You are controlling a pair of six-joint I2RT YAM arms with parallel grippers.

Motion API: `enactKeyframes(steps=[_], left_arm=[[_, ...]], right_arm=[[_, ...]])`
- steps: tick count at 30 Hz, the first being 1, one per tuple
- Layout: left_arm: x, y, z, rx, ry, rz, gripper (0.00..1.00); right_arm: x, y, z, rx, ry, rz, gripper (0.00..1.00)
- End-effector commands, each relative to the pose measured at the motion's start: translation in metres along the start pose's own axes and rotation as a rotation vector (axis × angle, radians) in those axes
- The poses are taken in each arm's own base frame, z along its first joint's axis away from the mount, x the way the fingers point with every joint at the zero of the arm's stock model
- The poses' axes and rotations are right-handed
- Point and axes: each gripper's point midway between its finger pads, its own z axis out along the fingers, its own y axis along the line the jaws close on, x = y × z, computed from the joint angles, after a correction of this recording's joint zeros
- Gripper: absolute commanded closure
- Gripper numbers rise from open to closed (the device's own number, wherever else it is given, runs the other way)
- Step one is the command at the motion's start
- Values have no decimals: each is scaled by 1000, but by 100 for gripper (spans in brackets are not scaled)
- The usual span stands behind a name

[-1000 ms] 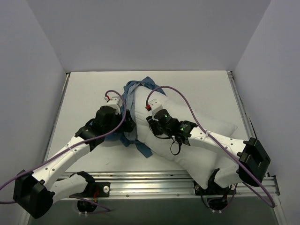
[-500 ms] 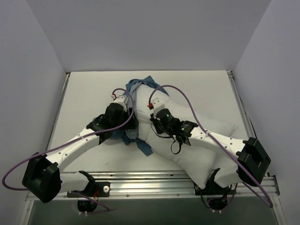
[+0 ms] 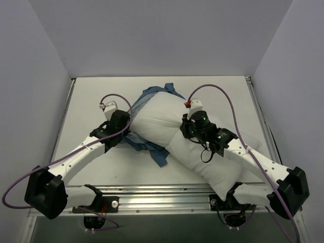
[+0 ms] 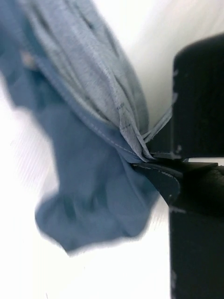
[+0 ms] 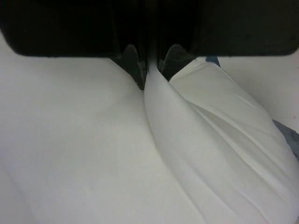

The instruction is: Remove the pillowcase from the pillow

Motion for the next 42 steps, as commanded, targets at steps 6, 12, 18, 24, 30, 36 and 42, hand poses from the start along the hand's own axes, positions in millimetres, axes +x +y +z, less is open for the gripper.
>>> enactKeyframes(steps=[6, 12, 18, 24, 30, 36, 42], left_arm=[[-21, 113, 31, -405, -105, -253, 98], [-53, 110, 54, -436, -138, -273, 98], [-110, 126, 49, -502, -181, -288, 98], [-205, 119, 24, -438, -299, -220, 93], [-242, 112, 17, -459, -281, -88, 90], [-219, 120, 13, -468, -230, -54, 87], [-173, 89, -5, -264, -143, -30, 80]], right_arm=[[-45, -42, -86, 98, -131, 116, 100], [-91, -33, -133, 32, -275, 137, 100], [-131, -56, -153, 184, -357, 158, 100], [-190, -62, -173, 244, -485, 181, 100], [-240, -50, -192, 196, -594, 210, 100], [-252, -64, -192, 288, -621, 238, 100], [-219, -103, -127, 437, -528, 227, 100]])
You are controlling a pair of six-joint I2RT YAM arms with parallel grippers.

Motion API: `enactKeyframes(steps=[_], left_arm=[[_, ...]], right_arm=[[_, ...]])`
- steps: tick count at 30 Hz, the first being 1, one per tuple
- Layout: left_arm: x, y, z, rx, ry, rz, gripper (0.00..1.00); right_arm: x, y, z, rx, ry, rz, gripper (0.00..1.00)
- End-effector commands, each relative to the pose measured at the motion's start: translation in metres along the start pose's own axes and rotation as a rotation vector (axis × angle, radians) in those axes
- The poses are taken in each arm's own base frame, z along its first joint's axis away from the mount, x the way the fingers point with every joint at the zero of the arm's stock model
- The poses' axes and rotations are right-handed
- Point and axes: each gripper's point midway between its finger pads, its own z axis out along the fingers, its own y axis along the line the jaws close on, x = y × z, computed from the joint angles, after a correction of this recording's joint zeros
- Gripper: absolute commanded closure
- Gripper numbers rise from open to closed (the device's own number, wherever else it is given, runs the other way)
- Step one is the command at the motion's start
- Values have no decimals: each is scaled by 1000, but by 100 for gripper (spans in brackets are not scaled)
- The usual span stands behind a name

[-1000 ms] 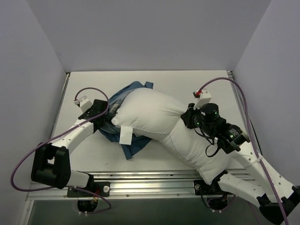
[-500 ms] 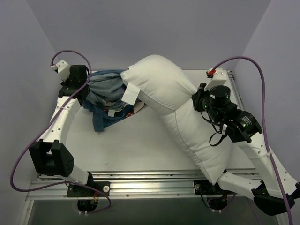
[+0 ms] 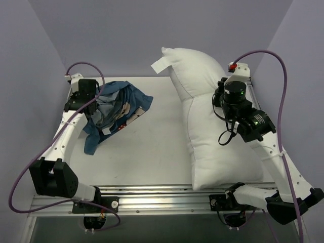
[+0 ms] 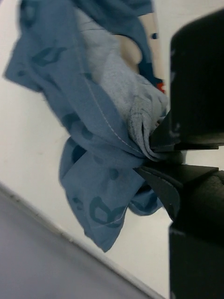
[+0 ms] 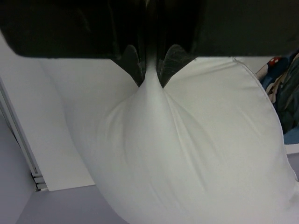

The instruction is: Remove the pillowcase from the pillow

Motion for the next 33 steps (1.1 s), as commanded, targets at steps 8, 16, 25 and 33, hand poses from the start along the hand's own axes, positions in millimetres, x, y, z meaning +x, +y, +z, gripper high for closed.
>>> enactKeyframes(steps=[8, 16, 25, 33], left_arm=[[181, -39, -88, 380, 363, 118, 71], [247, -41, -156, 642, 567, 66, 43], [169, -58, -216, 859, 410, 67, 4], [88, -34, -186, 638, 205, 115, 6]], right_arm=[[92, -12, 115, -43, -35, 95, 100], [132, 18, 126, -188, 124, 72, 63], [61, 18, 76, -217, 38, 79, 14], [15, -47, 30, 78, -44, 36, 0]])
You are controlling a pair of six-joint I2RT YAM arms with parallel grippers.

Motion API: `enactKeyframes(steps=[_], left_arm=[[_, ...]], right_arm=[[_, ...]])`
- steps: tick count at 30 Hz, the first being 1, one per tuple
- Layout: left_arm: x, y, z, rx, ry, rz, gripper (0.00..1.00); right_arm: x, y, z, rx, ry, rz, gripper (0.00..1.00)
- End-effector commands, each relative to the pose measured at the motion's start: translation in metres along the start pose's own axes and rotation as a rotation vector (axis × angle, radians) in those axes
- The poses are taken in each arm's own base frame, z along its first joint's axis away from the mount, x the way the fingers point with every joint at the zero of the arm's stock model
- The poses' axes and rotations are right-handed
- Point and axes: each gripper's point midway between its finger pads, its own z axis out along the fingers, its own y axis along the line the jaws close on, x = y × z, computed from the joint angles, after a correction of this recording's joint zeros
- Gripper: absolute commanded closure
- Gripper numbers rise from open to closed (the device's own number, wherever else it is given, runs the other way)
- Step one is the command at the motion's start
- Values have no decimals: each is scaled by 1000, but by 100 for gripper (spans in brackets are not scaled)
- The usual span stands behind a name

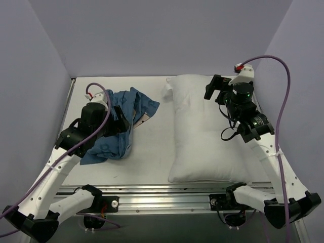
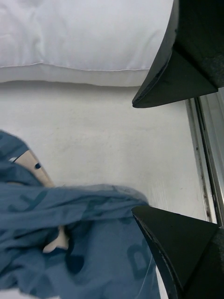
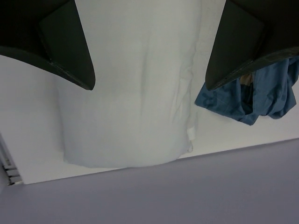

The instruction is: Remove the pillowcase from the pillow

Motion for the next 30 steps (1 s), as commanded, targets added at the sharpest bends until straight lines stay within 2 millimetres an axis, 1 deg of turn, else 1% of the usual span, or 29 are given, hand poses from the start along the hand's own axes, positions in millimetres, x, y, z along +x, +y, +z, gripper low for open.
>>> enactKeyframes(steps=[1, 2, 3, 4, 5, 6, 7, 8, 9, 10, 11, 12, 13, 14, 15, 16, 17, 18, 20, 21, 23, 24, 25, 26, 27, 28, 30], left_arm=[[-35, 29, -10, -137, -65, 54, 6], [-56, 35, -19, -153, -115, 28, 6], [-68, 38, -26, -161, -143, 23, 6], [-77, 43, -33, -178, -166, 35, 6], [-95, 43, -47, -183, -218, 31, 6], [-106, 55, -58, -237, -252, 37, 6], [-115, 58, -69, -255, -287, 37, 6], [-123, 60, -79, -275, -317, 43, 6], [-136, 62, -99, -303, -374, 50, 6], [-141, 62, -110, -311, -401, 55, 6], [-146, 63, -120, -321, -430, 57, 6], [-153, 62, -140, -323, -479, 59, 6], [-157, 65, -151, -344, -512, 57, 6], [-159, 66, -161, -351, -541, 56, 6], [-162, 66, -180, -346, -590, 55, 6], [-164, 68, -191, -359, -623, 48, 6], [-164, 69, -201, -358, -650, 46, 6], [-163, 70, -218, -349, -700, 42, 6], [-161, 77, -237, -370, -758, 26, 6], [-158, 79, -254, -364, -807, 12, 6], [-153, 86, -264, -382, -842, -6, 6], [-149, 88, -275, -368, -876, -18, 6], [-145, 90, -273, -368, -875, -18, 6], [-143, 92, -277, -371, -888, -21, 6], [-137, 95, -284, -370, -906, -29, 6], [-134, 99, -281, -386, -899, -28, 6], [-125, 107, -285, -413, -903, -36, 6]], right_arm=[[-28, -38, -33, 185, -58, -33, 0], [-38, -42, -41, 207, -81, -29, 0], [-42, -54, -50, 270, -94, -30, 0], [-51, -59, -61, 291, -122, -23, 0], [-57, -64, -69, 317, -138, -21, 0], [-64, -69, -80, 339, -154, -19, 0], [-74, -78, -94, 378, -190, -14, 0], [-79, -83, -104, 398, -207, -19, 0], [-86, -86, -114, 411, -225, -20, 0], [-94, -91, -129, 422, -255, -15, 0], [-98, -94, -138, 425, -269, -32, 0], [-101, -95, -146, 425, -285, -31, 0], [-108, -99, -162, 425, -320, -18, 0], [-110, -100, -170, 420, -335, -15, 0], [-112, -103, -177, 419, -345, -22, 0], [-114, -106, -190, 417, -370, -9, 0], [-114, -109, -196, 425, -381, -2, 0], [-115, -113, -208, 425, -401, 6, 0], [-114, -115, -217, 418, -416, 5, 0], [-114, -118, -227, 413, -436, 14, 0], [-110, -121, -234, 412, -443, 16, 0], [-109, -123, -241, 405, -458, 24, 0], [-108, -124, -244, 400, -463, 29, 0], [-104, -125, -245, 404, -462, 27, 0], [-103, -128, -252, 399, -478, 36, 0], [-102, -129, -254, 401, -483, 40, 0], [-99, -131, -260, 397, -493, 45, 0]])
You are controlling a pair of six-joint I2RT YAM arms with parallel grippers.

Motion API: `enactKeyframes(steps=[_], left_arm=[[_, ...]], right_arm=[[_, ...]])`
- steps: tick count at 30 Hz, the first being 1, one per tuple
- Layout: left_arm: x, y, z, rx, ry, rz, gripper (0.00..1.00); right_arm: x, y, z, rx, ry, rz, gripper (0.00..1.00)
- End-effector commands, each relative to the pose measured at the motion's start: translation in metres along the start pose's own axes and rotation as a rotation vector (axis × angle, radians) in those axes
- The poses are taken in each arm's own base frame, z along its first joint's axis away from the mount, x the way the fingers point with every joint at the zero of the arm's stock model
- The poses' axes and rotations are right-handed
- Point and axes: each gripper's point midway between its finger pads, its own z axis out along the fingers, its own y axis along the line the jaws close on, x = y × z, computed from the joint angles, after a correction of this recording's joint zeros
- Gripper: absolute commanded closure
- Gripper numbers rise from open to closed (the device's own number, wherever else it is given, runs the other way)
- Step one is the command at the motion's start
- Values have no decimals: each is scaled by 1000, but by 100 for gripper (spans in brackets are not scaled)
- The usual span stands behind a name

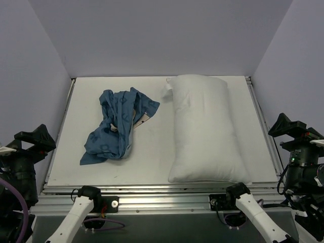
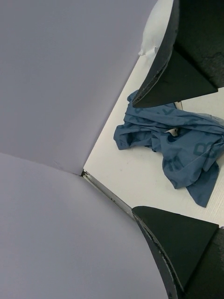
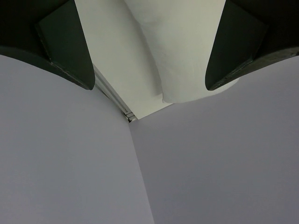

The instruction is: Remove the pillowcase from the pillow

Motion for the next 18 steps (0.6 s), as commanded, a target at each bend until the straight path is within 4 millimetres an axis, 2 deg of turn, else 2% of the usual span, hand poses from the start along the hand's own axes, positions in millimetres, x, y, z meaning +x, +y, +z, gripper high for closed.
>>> enactKeyframes(steps=[1, 5, 18], left_arm=[[10, 13, 5, -71, 8, 44, 6], [23, 15, 5, -68, 43, 59, 6], [26, 16, 7, -74, 46, 66, 6]], right_arm=[[1, -9, -4, 19, -14, -9, 0], [1, -9, -8, 3, -21, 5, 0], [5, -7, -7, -9, -19, -1, 0]])
